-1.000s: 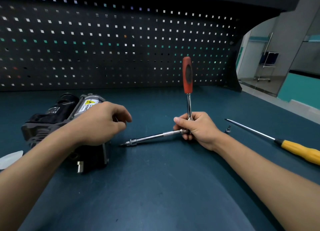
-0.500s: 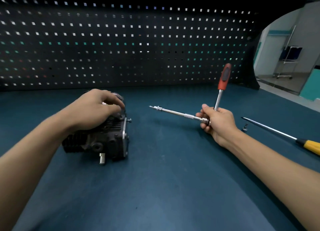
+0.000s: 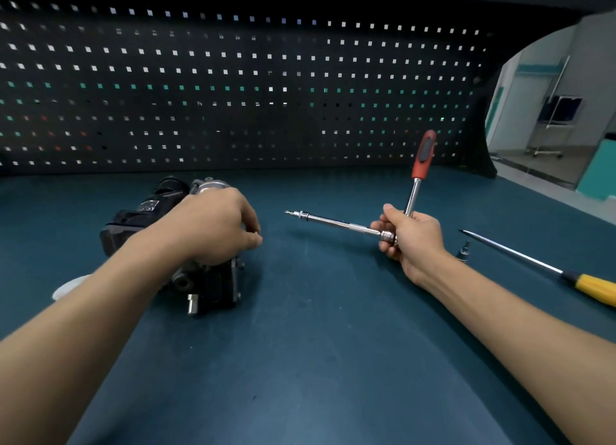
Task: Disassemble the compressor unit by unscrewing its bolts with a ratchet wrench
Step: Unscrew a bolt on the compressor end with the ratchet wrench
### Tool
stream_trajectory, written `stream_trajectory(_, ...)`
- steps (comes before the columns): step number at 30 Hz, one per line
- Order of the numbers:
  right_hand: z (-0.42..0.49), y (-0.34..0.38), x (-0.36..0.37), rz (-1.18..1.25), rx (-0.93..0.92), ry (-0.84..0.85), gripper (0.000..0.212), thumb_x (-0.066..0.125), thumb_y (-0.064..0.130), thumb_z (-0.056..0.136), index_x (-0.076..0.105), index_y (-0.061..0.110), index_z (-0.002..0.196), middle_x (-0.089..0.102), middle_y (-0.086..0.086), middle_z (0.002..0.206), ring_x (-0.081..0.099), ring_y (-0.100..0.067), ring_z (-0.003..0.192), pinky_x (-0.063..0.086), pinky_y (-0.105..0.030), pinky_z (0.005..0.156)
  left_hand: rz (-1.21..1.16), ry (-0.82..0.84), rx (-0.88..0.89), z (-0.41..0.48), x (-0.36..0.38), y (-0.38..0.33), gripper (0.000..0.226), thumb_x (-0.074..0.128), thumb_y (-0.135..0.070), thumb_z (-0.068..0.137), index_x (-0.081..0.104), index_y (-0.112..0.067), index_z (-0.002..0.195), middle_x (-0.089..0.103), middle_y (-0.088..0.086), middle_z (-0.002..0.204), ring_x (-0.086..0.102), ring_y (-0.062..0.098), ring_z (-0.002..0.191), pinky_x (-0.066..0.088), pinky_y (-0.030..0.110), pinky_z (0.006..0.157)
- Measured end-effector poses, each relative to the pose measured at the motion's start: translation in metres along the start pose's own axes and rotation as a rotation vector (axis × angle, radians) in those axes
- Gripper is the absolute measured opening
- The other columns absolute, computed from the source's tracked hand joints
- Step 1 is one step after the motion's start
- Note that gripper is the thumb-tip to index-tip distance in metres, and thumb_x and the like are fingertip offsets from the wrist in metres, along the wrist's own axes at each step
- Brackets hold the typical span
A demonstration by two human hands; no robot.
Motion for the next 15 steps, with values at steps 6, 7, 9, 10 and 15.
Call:
stream_trajectory(6,0.002,0.0,0.0,0.036,-0.001,-0.015,0.023,0.064,0.026,0.098,0.059,0.011,0.082,0.071,0.0,0.062,0.05,-0.013,0.036,0.035,-0.019,0.035,-0.053,0.089,0.11,0.021,0.014,-0.038,0.008,0.076,-0.042,0.081,0.071,-0.037,0.077,0.065,-0.02,0.079,0.06,0.002,0.081,0.043,0.022,0.074)
stream_trajectory(7,0.002,0.001,-0.001,0.051,-0.002,-0.022,0.022,0.064,0.026,0.098,0.058,0.011,0.082,0.071,0.0,0.061,0.05,-0.013,0.036,0.036,-0.019,0.035,-0.055,0.111,0.135,0.029,0.018,-0.046,0.005,0.076,-0.039,0.08,0.073,-0.035,0.08,0.065,-0.022,0.075,0.059,-0.002,0.076,0.042,0.021,0.07)
stream_trajectory(9,0.002,0.001,-0.002,0.079,0.001,-0.034,0.022,0.064,0.025,0.098,0.058,0.012,0.081,0.07,0.0,0.062,0.05,-0.013,0.037,0.036,-0.02,0.036,-0.013,0.172,0.185,0.047,0.028,-0.062,0.005,0.076,-0.033,0.081,0.075,-0.033,0.086,0.066,-0.022,0.075,0.059,-0.002,0.073,0.042,0.02,0.069)
stream_trajectory(10,0.002,0.001,-0.002,0.093,0.005,-0.041,0.022,0.063,0.025,0.098,0.058,0.012,0.081,0.07,0.0,0.062,0.05,-0.014,0.037,0.037,-0.019,0.036,0.031,0.22,0.208,0.056,0.035,-0.069,0.007,0.075,-0.031,0.082,0.075,-0.033,0.089,0.066,-0.021,0.076,0.06,0.002,0.074,0.044,0.02,0.07)
stream_trajectory(15,0.007,-0.002,-0.004,0.138,0.025,-0.061,0.021,0.063,0.025,0.098,0.056,0.013,0.083,0.07,-0.003,0.066,0.05,-0.015,0.038,0.037,-0.02,0.036,0.232,0.427,0.261,0.085,0.069,-0.084,0.013,0.071,-0.029,0.085,0.073,-0.032,0.098,0.072,-0.005,0.093,0.067,0.019,0.088,0.056,0.034,0.082)
Point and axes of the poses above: each hand's wrist, its own z-axis towards the middle knuckle, its own x-axis out of the palm, y = z × x, the point moved 8 cm from there along z, towards the middle knuckle
